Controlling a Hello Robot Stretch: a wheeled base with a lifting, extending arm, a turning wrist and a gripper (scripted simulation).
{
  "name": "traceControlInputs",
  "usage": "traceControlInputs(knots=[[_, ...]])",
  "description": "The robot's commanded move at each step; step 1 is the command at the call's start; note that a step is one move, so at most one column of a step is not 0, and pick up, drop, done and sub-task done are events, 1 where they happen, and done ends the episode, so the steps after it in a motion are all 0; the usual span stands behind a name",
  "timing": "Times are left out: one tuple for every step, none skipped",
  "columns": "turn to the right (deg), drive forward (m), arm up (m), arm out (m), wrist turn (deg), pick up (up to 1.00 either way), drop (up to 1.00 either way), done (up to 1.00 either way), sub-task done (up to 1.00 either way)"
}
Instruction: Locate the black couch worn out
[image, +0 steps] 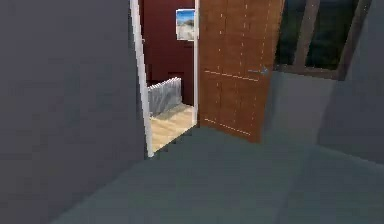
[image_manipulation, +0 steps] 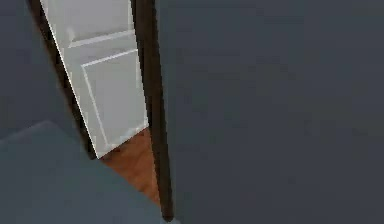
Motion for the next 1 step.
traceControlInputs(knots=[[0.0,1.0,0.0,0.0,0.0,0.0,0.0,0.0,0.0]])
